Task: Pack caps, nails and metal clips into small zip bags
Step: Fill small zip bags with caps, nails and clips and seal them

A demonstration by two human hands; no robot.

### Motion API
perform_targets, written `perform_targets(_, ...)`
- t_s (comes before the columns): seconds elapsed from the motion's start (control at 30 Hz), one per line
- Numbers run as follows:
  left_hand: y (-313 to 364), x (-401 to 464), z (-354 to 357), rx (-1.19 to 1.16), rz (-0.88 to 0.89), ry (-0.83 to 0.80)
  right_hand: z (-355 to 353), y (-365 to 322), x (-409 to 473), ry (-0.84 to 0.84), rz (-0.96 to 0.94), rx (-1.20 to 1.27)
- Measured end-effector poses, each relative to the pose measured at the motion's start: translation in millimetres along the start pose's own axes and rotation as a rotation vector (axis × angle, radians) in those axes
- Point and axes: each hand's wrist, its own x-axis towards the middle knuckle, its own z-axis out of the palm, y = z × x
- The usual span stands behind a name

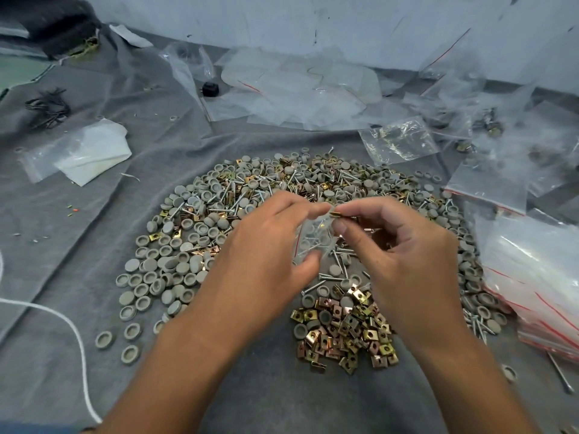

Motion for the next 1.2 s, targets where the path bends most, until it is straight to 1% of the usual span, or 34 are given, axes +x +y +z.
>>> perform_targets(0.1, -0.9, 0.5, 0.0, -0.001, 0.009, 0.000, 3.2, 0.0, 0.0, -0.011, -0.087, -0.140)
perform_targets(0.2, -1.1, 1.2, 0.5, -0.006, 0.007, 0.000, 4.7, 2.0, -1.1, -0.001, -0.087, -0.179)
perform_targets(0.27, -1.2, 1.1, 0.5, -0.008, 0.007, 0.006, 3.6, 1.6, -1.5, 0.030, -0.053, -0.123)
perform_targets(0.4, -1.7, 0.9, 0.4, 0.002, 0.003, 0.007, 3.2, -1.9, 0.1, 0.108, -0.013, 0.067)
perform_targets(0.53, -0.5, 1.0, 0.8, -0.020, 0.009, 0.007, 7.4, -2.7, 0.7, 0.092, -0.018, 0.020)
perform_targets(0.67, -1.1, 1.0, 0.9, -0.013, 0.006, 0.001, 5.9, 0.8, 2.2, 0.132, 0.029, 0.100)
perform_targets(0.8, -1.6, 0.8, 0.8, -0.014, 0.009, 0.007, 5.5, 0.8, 3.6, 0.132, 0.113, 0.319)
perform_targets(0.9, -1.9, 1.0, 1.0, -0.009, 0.010, 0.009, 8.3, 0.7, 3.2, 0.116, 0.128, 0.403)
perform_targets(1.03, -1.7, 1.4, 0.9, -0.012, 0.010, 0.017, 10.0, 0.8, 0.6, 0.107, 0.110, 0.345)
perform_targets(1.13, -2.6, 1.2, -0.4, -0.014, 0.006, 0.018, 7.1, -0.1, 0.9, 0.131, 0.007, 0.238)
perform_targets(1.2, -3.0, 0.7, -1.5, -0.016, 0.006, 0.020, 5.9, -0.9, 2.1, 0.117, -0.053, 0.156)
